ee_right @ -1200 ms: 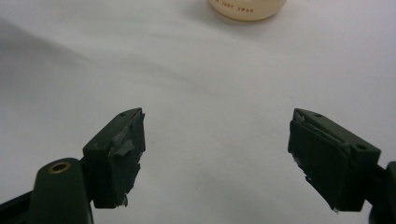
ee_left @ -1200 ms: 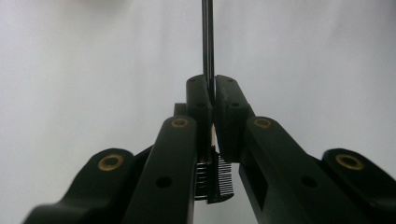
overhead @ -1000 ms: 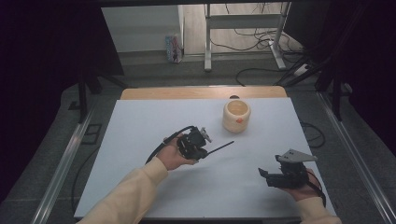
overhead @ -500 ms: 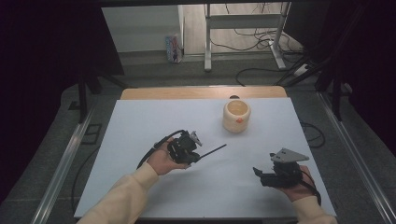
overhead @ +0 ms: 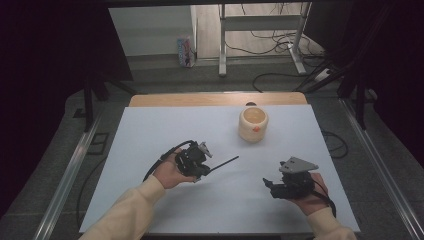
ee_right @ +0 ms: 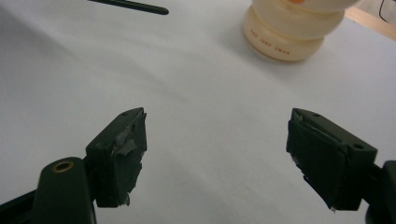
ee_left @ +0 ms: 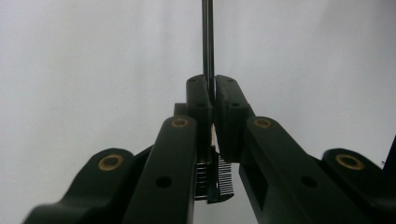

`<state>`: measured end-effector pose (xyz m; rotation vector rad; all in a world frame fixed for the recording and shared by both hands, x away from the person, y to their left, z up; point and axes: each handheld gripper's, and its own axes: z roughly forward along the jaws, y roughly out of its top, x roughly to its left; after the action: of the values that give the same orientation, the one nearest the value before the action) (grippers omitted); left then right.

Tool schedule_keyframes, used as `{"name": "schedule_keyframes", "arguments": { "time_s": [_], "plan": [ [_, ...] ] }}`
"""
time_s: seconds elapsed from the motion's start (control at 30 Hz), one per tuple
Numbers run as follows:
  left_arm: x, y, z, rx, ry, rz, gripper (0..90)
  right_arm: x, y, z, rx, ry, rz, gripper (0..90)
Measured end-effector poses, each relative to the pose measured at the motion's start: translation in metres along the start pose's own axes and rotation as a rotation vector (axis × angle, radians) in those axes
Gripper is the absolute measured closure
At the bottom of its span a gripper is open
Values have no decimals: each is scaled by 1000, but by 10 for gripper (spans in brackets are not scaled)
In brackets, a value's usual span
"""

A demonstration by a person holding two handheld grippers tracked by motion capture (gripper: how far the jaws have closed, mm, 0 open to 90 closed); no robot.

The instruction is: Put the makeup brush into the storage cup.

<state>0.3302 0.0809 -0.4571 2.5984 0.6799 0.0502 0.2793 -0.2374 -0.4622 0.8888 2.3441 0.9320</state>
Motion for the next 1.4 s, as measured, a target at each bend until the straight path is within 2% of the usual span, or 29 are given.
{"name": "schedule_keyframes", "arguments": {
  "time_s": [0.17,0.7,1.17,1.4],
  "plan": [
    [2,-3,1,10,-3,-1,858,6,8,8,9,11,-38,206],
    [5,-5,3,15,-9,-11,858,18,27,25,10,30,-90,212],
    [4,-4,4,29,-16,2,858,31,42,40,17,47,-147,223],
    [4,-4,5,35,-28,6,858,39,47,51,30,51,-193,228]
  ]
}}
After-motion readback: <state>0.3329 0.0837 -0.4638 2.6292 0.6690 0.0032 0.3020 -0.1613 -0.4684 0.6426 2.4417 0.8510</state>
